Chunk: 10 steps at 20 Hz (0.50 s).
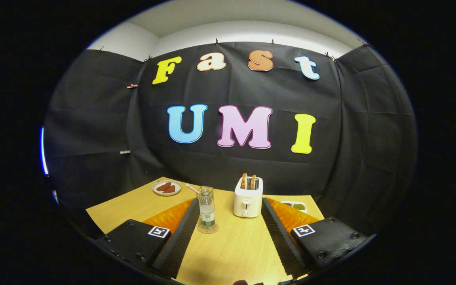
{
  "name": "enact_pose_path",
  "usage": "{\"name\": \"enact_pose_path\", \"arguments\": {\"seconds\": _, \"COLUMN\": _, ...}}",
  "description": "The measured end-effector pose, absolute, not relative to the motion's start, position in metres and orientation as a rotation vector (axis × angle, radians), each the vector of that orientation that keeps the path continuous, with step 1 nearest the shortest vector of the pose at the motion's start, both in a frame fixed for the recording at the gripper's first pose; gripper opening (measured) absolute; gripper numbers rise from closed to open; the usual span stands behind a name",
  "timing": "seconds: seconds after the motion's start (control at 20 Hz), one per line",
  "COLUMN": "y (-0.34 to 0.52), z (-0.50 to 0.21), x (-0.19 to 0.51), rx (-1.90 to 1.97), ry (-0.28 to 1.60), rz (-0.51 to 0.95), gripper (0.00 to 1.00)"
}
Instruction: Take the bottle from table, then pour the juice into the cup, finally place the bottle on the coaster
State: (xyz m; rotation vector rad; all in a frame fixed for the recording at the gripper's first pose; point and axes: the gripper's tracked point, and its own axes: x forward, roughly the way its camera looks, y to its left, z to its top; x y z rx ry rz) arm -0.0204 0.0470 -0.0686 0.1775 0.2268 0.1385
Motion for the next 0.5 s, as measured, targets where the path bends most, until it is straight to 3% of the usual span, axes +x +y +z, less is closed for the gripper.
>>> {"name": "enact_pose_path", "arguments": {"seconds": 0.5, "y": 0.0427, "z": -0.0631, "x": -0.0235, "rx": 0.165, "ry": 0.221, "rz": 0.186, "gripper": 0.96}}
